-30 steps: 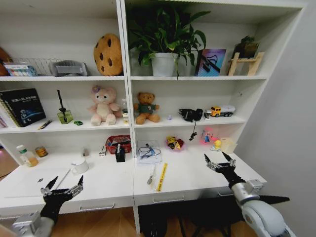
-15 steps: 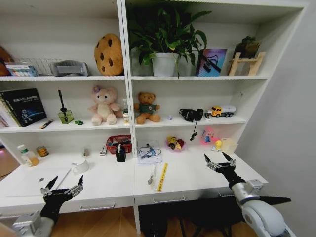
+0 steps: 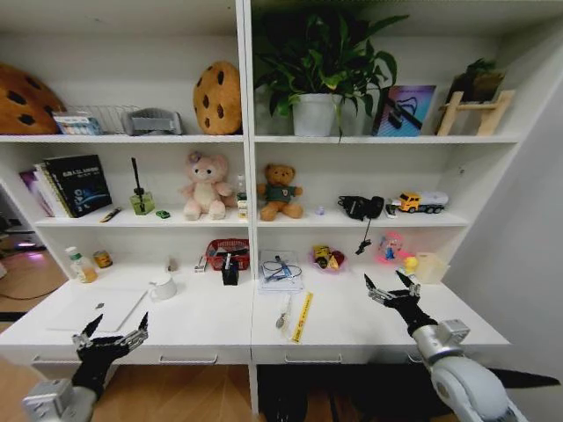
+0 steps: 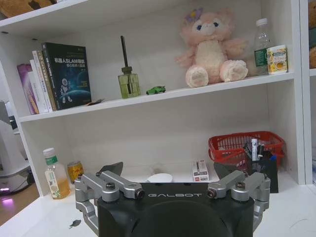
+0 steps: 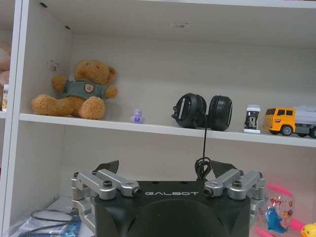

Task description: Organize the objects on the table.

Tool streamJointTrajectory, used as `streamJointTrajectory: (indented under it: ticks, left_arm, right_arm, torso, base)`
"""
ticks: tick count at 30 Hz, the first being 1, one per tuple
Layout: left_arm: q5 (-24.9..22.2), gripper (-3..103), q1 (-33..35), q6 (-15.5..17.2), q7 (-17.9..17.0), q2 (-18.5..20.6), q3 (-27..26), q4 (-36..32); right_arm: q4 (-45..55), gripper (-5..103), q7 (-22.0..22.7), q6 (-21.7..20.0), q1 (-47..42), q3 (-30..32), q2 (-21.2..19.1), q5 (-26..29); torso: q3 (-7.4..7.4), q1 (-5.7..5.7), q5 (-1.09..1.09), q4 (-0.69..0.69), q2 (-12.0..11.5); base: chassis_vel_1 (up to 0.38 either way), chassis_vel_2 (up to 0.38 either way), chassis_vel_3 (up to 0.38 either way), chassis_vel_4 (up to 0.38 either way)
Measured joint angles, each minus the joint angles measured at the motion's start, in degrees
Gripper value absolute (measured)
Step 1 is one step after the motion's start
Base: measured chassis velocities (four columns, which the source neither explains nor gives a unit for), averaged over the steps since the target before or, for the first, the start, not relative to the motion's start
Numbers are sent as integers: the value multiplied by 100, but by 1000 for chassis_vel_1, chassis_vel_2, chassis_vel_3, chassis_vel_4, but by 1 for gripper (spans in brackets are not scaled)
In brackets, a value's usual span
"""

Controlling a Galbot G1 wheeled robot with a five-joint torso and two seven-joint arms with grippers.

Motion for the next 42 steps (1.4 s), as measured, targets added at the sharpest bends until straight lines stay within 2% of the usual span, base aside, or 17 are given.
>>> streamJointTrajectory:
  ticks: [19,22,30,41,42]
  left_arm:
    - [1,100,0,-1,2,0,1,0]
    - [1,100,0,-1,2,0,1,0]
    - [0,100,0,-1,2,0,1,0]
    - [1,100,0,-1,0,0,1,0]
    - [1,100,0,-1,0,0,1,1]
  right_arm:
    - [0,100,-1,1,-1,0,0,0]
    - [0,100,-1,1,0,0,0,0]
    - [0,100,-1,1,0,0,0,0]
    - [-1,100,-1,1,0,0,0,0]
    - [-1,100,-1,1,0,0,0,0]
  torso:
    - [0,0,0,-3,0]
    - [0,0,0,4,0]
    - [0,0,1,1,0]
    - [0,0,1,0,0]
    - [1,1,1,3,-1]
  base:
    - [-39,-26,-33,-31]
    - [0,0,0,0]
    - [0,0,0,0]
    - [117,143,-128,-118]
    - [224,200,-200,-192]
